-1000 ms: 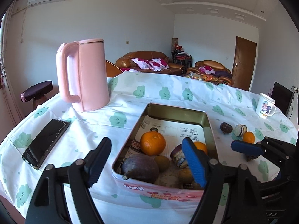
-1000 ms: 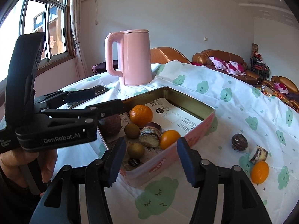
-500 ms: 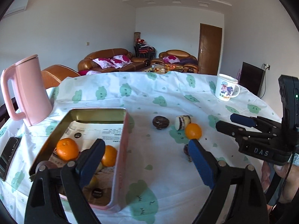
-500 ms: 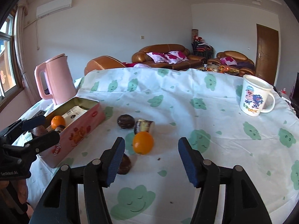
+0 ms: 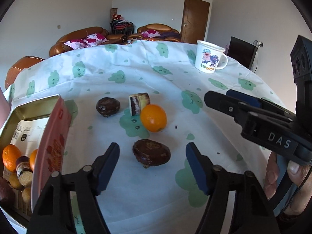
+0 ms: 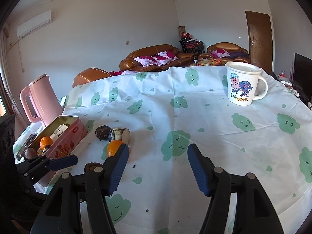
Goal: Organize fruits
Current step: 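Grasp a brown fruit with the left gripper while the right gripper grasps an orange, then carry the brown fruit in the left gripper to the tin while the right carries the orange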
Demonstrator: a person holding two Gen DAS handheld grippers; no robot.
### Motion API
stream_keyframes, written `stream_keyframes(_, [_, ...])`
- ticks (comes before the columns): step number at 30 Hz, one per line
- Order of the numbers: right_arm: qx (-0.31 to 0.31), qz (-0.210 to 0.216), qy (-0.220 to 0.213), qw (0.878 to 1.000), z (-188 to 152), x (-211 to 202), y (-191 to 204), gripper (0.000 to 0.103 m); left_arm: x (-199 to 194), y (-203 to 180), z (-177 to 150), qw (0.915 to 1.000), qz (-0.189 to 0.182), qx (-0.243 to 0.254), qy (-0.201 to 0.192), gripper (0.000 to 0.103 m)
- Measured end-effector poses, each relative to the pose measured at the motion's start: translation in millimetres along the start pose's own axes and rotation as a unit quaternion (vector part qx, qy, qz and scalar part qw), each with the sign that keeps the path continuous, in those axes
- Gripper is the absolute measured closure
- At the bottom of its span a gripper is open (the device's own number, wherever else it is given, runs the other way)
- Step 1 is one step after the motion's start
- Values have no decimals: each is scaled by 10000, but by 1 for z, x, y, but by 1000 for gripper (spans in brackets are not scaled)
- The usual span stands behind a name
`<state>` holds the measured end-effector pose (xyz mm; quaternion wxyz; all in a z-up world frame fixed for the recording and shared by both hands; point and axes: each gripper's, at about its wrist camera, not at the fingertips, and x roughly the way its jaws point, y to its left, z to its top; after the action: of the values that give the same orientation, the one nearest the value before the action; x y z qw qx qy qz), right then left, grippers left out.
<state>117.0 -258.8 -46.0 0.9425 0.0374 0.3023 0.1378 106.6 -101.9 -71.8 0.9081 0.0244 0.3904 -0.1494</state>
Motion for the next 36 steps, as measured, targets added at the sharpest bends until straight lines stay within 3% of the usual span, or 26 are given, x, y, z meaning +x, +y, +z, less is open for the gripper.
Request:
stream_keyframes(1, [9, 4, -1, 10000, 0, 0, 0, 38, 4, -2, 0, 9999, -27, 42, 91, 40])
stream_keyframes(3, [31, 18, 7, 10000, 0, 0, -1, 38, 8, -1, 0, 9997, -148, 44, 196, 60])
stream_keyframes(8, [48, 138, 81, 9999, 1, 7, 4, 38, 3, 8, -1, 9994, -274, -183, 83, 61])
stream_keyframes(15, [-231, 357, 304, 9986, 11, 25, 34, 38, -21, 38, 4, 9936, 799, -425, -670, 61])
stream_keyframes(24, [-713, 349, 886, 9929, 12, 62, 70, 39, -27, 59, 3, 9901, 792, -823, -817, 61])
stream_keyframes(26, [-707, 286, 1015, 9919, 8, 71, 70, 43, -28, 60, 2, 9895, 813, -849, -843, 61])
stream_keyframes(28, [-654, 338, 1143, 9907, 8, 75, 68, 57, -26, 59, 3, 9900, 789, -844, -814, 61])
stream_keyframes(30, [-673, 360, 1197, 9899, 7, 77, 68, 64, -24, 61, 3, 9905, 755, -867, -761, 61])
stream_keyframes(36, [-588, 537, 1320, 9880, 6, 82, 67, 67, -25, 66, 2, 9901, 624, -990, -771, 61])
